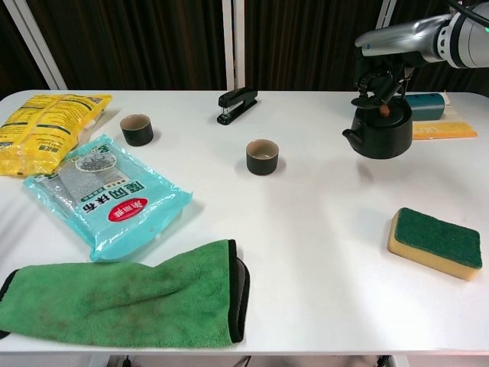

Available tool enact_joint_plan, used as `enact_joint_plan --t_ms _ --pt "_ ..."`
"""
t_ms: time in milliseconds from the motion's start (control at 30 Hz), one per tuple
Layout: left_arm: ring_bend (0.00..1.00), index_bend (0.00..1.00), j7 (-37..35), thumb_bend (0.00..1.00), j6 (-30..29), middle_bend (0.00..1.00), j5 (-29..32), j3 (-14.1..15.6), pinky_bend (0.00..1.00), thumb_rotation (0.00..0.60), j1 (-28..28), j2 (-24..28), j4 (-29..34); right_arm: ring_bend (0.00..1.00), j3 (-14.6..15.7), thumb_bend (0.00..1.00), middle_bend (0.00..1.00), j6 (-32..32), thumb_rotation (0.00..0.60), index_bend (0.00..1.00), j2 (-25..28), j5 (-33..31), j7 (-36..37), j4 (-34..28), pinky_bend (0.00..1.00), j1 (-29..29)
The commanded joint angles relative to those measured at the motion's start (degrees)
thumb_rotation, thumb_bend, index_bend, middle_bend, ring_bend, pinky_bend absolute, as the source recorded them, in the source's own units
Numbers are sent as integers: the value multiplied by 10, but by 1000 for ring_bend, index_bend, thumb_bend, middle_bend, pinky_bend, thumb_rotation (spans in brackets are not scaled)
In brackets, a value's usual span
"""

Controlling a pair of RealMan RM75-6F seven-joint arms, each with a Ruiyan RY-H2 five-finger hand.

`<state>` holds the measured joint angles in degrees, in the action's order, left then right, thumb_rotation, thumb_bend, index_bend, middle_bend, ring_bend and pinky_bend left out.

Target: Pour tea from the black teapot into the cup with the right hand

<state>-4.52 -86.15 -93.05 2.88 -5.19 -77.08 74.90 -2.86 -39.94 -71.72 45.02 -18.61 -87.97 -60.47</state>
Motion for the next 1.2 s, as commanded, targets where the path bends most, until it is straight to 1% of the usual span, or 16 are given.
enact_joint_plan --t_ms 33,367,600,767,933,1033,1200 --pt "79 121 -1 130 2 87 2 0 227 600 0 -1 -1 920 -1 444 1000 0 536 1000 -1 1 0 2 642 1" --pt "79 122 -4 131 1 87 5 -2 227 600 1 -2 -6 920 -11 437 1000 4 536 1000 -14 12 7 18 642 4" --pt "80 121 -9 130 2 87 12 -4 227 600 3 -1 -10 919 -21 426 1000 14 535 1000 -31 54 27 47 642 6" --pt "79 121 -12 130 5 87 14 -5 227 600 2 -3 -15 903 -39 434 1000 35 535 1000 -50 128 92 88 633 12" --pt "80 121 -15 130 6 87 18 -7 227 600 2 -4 -18 902 -46 434 1000 45 535 1000 -73 220 149 142 627 8" --pt "79 121 -15 130 6 87 21 -8 227 600 3 -4 -18 902 -47 434 1000 46 534 1000 -88 262 183 173 627 4" --pt "79 121 -16 130 7 87 24 -9 227 600 4 -2 -18 902 -48 433 1000 54 535 1000 -115 303 226 219 627 -8"
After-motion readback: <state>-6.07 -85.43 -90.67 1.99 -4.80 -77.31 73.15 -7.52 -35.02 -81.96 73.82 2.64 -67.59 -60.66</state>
